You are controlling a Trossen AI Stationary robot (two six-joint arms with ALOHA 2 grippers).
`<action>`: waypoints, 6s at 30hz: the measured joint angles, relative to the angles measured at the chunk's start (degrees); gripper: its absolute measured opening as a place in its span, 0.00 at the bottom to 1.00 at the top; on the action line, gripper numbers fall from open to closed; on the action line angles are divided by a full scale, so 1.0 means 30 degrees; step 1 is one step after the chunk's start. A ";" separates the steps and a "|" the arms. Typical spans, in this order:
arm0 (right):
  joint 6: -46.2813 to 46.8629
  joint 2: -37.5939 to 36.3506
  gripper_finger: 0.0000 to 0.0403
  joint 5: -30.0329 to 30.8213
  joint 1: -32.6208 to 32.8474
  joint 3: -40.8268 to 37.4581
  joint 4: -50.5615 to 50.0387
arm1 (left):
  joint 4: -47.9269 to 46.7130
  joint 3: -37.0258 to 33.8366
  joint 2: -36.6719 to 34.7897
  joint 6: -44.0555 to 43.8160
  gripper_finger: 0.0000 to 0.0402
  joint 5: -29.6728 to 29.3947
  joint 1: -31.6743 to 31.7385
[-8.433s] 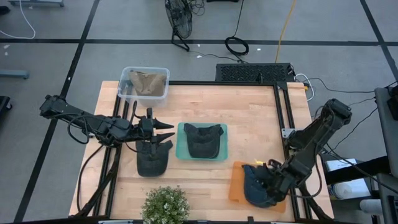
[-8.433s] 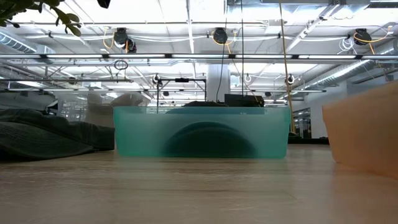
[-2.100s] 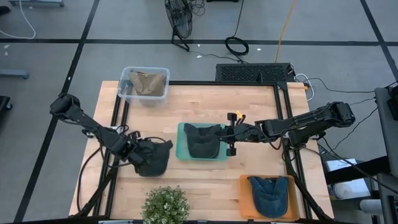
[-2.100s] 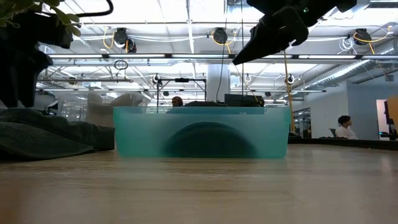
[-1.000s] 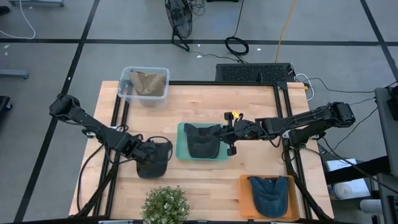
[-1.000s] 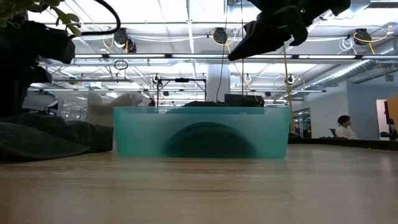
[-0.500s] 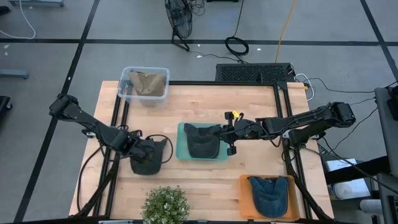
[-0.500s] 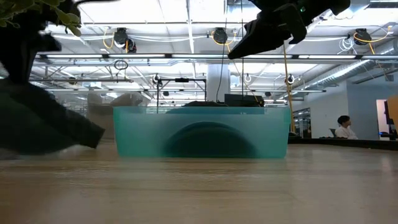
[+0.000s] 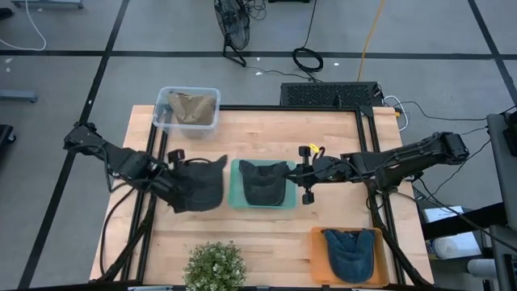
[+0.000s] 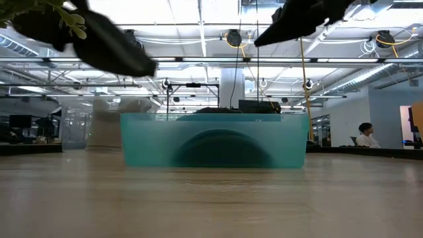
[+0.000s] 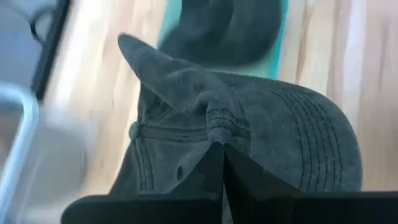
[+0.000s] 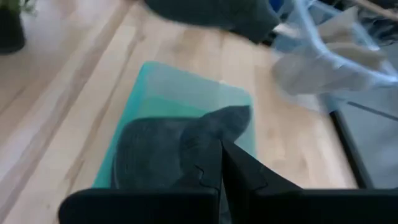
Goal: Pick & Place hat
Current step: Put the black cap into the green bin
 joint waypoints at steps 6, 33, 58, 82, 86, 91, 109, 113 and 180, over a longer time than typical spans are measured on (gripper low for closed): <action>0.0963 -0.1235 0.00 0.2017 0.0599 0.0000 -0.0265 | 0.3532 -0.0140 0.0774 0.3308 0.01 -0.0469 0.1048; 0.1851 -0.2116 0.00 0.2461 0.0814 0.0000 -0.2642 | 1.5202 -0.0183 0.7772 1.2060 0.02 0.2864 0.6586; 0.1997 -0.2116 0.00 0.3381 0.0814 -0.0007 -0.3178 | 1.4302 -0.0154 0.9403 0.8740 0.02 0.2282 0.7321; 0.2357 -0.2116 0.00 0.3357 0.0814 -0.0022 -0.3230 | 1.4928 -0.0183 0.9011 0.7183 0.04 0.1983 0.6548; 0.2361 -0.2116 0.00 0.3357 0.0814 -0.0022 -0.3244 | 1.4866 -0.0173 0.9391 0.6809 0.09 0.1996 0.6632; 0.2485 -0.2112 0.00 0.3349 0.0814 -0.0022 -0.3330 | 1.4781 -0.0183 0.9879 0.6636 0.14 0.2101 0.6632; 0.2278 -0.2102 0.00 0.3320 0.0764 -0.1578 -0.1704 | 1.5653 -0.0176 0.8641 0.7071 0.28 0.0450 0.6236; 0.2016 -0.2105 0.00 0.3328 0.0760 -0.1763 -0.0888 | 1.5803 -0.0176 0.8126 0.6942 0.28 0.0498 0.5722; 0.5019 0.5176 0.00 -0.4774 -0.4680 -0.3980 0.8504 | 1.9257 -0.5648 0.7808 0.3820 0.28 -0.3008 0.6525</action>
